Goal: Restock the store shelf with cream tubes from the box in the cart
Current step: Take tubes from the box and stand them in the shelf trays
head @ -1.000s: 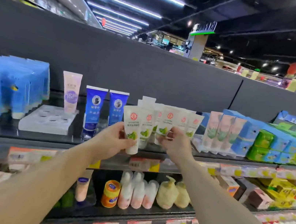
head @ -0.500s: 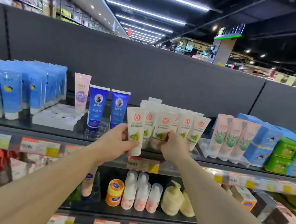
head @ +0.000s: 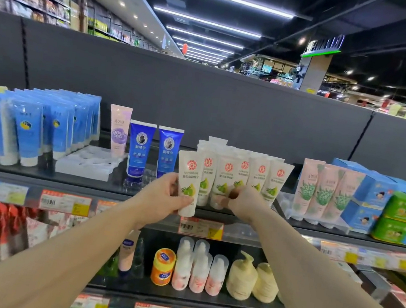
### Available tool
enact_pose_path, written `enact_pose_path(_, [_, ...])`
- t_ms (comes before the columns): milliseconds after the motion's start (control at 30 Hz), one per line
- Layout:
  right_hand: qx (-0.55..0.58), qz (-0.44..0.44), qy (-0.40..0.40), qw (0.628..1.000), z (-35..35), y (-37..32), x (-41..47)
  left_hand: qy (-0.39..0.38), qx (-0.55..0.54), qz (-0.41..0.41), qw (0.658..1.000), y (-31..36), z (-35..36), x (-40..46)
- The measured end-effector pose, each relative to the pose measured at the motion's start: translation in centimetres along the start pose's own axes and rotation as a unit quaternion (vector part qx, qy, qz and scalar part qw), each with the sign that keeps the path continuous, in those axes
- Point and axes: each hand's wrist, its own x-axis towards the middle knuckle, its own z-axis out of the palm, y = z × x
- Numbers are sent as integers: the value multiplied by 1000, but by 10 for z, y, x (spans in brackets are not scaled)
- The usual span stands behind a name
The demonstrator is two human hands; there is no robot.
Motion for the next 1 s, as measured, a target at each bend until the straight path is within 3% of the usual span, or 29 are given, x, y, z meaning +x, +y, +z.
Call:
enact_pose_path(100, [90, -43, 103, 990, -14, 6, -18, 3, 31, 23, 999, 9, 4, 2])
enact_pose_path(133, [118, -66, 99, 986, -20, 6, -25, 3, 34, 35, 999, 13, 7, 3])
enact_pose_path(267, [182, -113, -49, 976, -26, 1, -44, -6, 12, 85, 996, 31, 31, 9])
enact_pose_path(433, [260, -114, 17, 959, -41, 12, -37, 19, 16, 81, 996, 37, 50, 19])
enact_pose_path(567, [153, -85, 105, 979, -54, 23, -18, 59, 264, 146, 952, 13, 41, 18])
enact_pose_path(667, [96, -86, 104, 986, -42, 29, -5, 73, 356, 179, 914, -7, 36, 15])
enact_pose_path(800, [84, -96, 89, 988, -22, 35, 6, 84, 390, 218, 891, -14, 36, 15])
enact_pose_path(1000, [17, -95, 52, 994, -23, 37, 10, 110, 390, 233, 884, -18, 36, 18])
